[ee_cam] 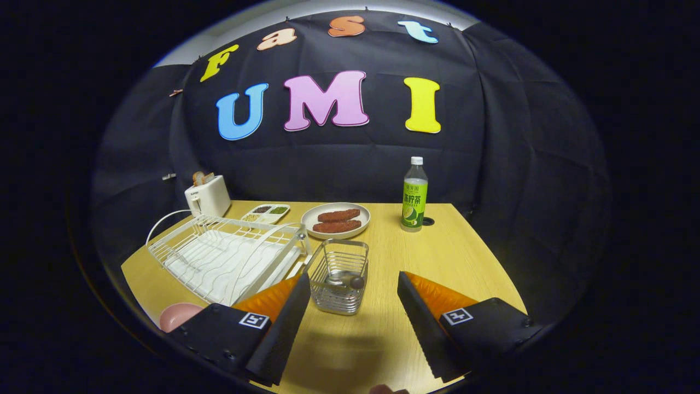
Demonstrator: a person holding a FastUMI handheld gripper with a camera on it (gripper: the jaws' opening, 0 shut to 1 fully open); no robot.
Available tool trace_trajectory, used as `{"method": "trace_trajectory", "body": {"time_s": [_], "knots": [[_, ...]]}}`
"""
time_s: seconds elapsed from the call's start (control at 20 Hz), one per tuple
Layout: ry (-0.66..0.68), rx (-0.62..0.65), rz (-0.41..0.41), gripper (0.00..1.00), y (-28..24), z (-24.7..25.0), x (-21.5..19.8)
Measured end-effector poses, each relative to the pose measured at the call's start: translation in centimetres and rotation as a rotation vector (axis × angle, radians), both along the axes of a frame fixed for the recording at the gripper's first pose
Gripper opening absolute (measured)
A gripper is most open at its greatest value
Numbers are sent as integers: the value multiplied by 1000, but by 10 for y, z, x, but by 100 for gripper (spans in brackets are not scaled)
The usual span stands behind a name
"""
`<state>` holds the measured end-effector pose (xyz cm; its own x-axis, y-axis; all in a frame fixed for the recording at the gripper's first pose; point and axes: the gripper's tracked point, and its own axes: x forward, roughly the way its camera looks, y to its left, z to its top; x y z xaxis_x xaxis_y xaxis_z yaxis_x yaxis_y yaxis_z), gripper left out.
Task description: Take the plate from the dish rack, then take the spoon from the basket and place it into the plate.
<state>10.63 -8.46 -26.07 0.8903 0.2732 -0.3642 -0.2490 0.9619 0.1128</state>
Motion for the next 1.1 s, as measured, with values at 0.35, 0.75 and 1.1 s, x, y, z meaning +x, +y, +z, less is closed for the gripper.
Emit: {"method": "trace_trajectory", "body": {"time_s": [0.35,0.75,1.1], "knots": [[-10,23,-7,98,11,-25,32],[-45,12,16,61,27,-24,40],[-57,-27,-8,37,19,-27,45]]}}
